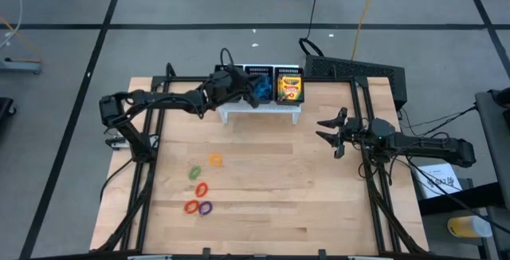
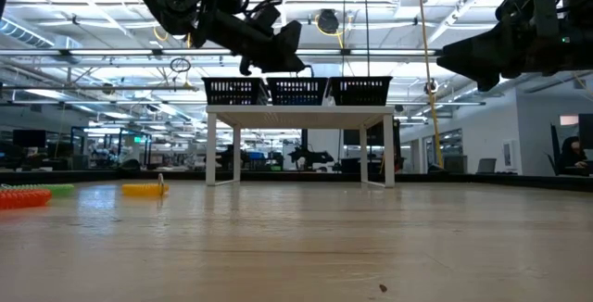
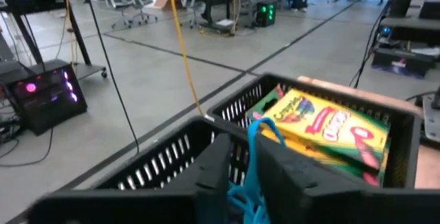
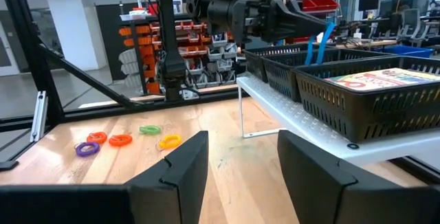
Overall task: Pick & Place Office Desk Supplies
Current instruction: Put the blue rubber band into the middle black bin, then put the yellow spring keychain into the left black bin
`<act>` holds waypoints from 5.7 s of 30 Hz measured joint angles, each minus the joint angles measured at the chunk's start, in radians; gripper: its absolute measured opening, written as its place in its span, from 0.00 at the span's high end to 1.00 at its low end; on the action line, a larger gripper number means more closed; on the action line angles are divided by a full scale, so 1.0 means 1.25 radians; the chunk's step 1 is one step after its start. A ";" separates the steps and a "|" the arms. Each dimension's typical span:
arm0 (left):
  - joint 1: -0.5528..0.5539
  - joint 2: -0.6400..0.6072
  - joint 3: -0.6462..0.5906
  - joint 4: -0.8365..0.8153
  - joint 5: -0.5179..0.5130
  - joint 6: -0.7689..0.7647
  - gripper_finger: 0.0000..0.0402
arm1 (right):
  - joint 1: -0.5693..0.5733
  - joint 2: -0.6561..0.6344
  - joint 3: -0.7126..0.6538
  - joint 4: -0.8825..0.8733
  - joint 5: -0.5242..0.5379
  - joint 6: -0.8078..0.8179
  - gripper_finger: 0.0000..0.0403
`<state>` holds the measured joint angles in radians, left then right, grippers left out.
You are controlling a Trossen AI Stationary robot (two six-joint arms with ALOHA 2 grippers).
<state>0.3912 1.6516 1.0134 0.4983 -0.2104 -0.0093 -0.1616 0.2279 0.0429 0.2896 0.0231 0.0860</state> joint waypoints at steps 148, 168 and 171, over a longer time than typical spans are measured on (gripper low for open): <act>0.028 -0.479 -0.201 -0.338 -0.127 0.026 0.95 | 0.000 -0.020 0.000 -0.038 0.023 0.001 0.59; 0.074 -0.358 -0.201 -0.230 -0.127 0.004 0.95 | 0.000 -0.020 0.000 -0.038 0.023 0.000 0.59; 0.074 -0.358 -0.201 -0.229 -0.127 -0.004 0.95 | 0.000 -0.020 0.000 -0.038 0.023 0.000 0.59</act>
<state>0.4831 1.2045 0.7628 0.2119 -0.3687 -0.0139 -0.1619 0.2028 0.0425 0.2419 0.0513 0.0856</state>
